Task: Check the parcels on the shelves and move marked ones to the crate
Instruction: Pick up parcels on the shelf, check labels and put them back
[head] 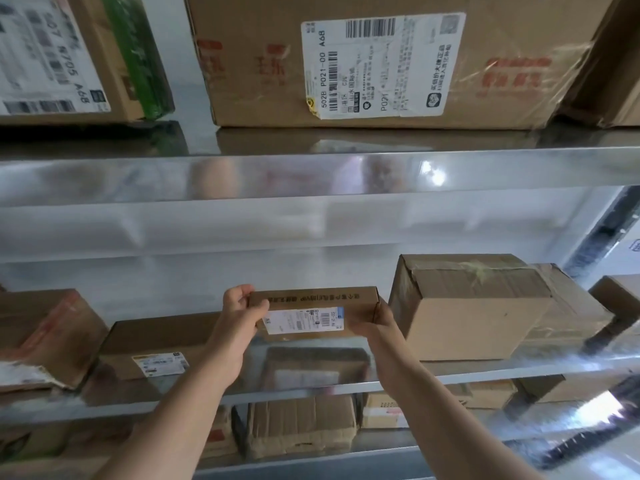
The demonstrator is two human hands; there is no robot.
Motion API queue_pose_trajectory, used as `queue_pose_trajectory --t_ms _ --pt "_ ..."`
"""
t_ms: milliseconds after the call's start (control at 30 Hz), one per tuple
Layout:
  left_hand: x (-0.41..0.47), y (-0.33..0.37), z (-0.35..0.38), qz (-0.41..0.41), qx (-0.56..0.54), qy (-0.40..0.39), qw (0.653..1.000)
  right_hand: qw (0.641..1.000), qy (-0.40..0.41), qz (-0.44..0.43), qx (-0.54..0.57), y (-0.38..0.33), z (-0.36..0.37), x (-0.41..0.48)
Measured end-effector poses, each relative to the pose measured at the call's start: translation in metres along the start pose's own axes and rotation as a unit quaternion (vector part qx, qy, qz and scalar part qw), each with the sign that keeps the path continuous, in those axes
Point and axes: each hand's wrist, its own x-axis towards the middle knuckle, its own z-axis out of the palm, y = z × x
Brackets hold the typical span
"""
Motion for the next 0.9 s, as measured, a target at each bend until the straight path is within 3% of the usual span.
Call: queue_pose_trajectory --t_ms 467,767,900 --pt "0.015 -0.015 0.008 -0.048 0.057 0.004 0.997 0.997 -0.03 0.059 -0.036 0.027 0.004 0.031" --pt "0.01 -0.011 0.011 -0.026 0.071 0.022 0.997 0.995 -0.02 0.099 -0.022 0.011 0.002 0.013" --pt "-0.002 -0.004 0.013 0.028 0.104 0.043 0.993 0.993 -0.009 0.111 -0.031 -0.005 0.003 -0.006"
